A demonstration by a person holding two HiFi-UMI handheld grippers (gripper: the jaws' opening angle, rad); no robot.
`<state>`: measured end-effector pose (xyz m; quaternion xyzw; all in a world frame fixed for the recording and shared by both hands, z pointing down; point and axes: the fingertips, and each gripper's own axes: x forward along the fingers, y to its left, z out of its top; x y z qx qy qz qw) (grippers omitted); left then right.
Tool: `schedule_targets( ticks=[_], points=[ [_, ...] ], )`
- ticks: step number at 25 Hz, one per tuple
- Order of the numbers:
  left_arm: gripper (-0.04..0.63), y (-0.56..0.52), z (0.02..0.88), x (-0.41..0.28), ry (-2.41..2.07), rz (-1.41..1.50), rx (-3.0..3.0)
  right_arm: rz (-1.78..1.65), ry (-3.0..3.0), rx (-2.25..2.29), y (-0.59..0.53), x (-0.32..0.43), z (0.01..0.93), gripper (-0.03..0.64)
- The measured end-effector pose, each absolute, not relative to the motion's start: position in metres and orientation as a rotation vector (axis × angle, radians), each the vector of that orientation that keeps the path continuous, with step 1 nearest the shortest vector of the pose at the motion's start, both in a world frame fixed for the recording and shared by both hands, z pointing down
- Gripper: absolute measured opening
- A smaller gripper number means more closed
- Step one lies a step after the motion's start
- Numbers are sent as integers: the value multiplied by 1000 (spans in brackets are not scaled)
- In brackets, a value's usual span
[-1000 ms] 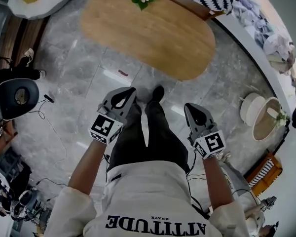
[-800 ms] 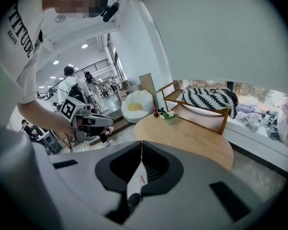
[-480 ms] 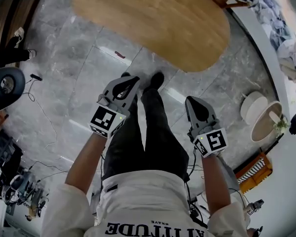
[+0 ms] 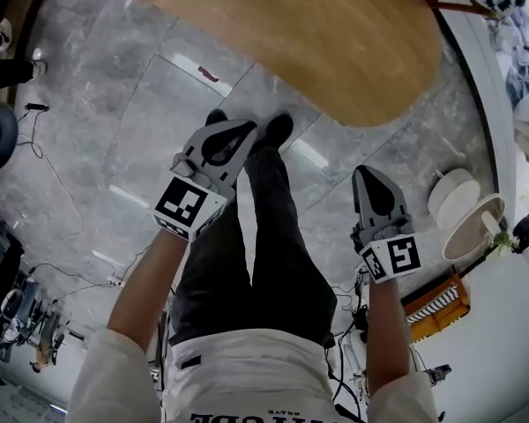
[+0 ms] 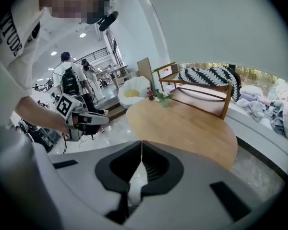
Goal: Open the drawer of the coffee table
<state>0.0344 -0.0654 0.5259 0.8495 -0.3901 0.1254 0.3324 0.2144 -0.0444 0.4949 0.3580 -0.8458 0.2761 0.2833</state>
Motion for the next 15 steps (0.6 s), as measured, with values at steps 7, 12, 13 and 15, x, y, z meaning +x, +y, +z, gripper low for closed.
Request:
schedule_targets(
  ticks=[7,12,13,15],
  points=[
    [21,-67,565,55,-943,259,2252,771,-2235,935,-47,216,539,20],
    [21,-70,599,69,-901,214,2250,790,-2221,901,-46,208,572,20],
    [21,-69,608,68,-906,220,2241,798,-2220,896,-45,205,579,20],
    [21,-70,628,66,-912,228,2226,816,-2221,891,-46,198,593,20]
  ],
)
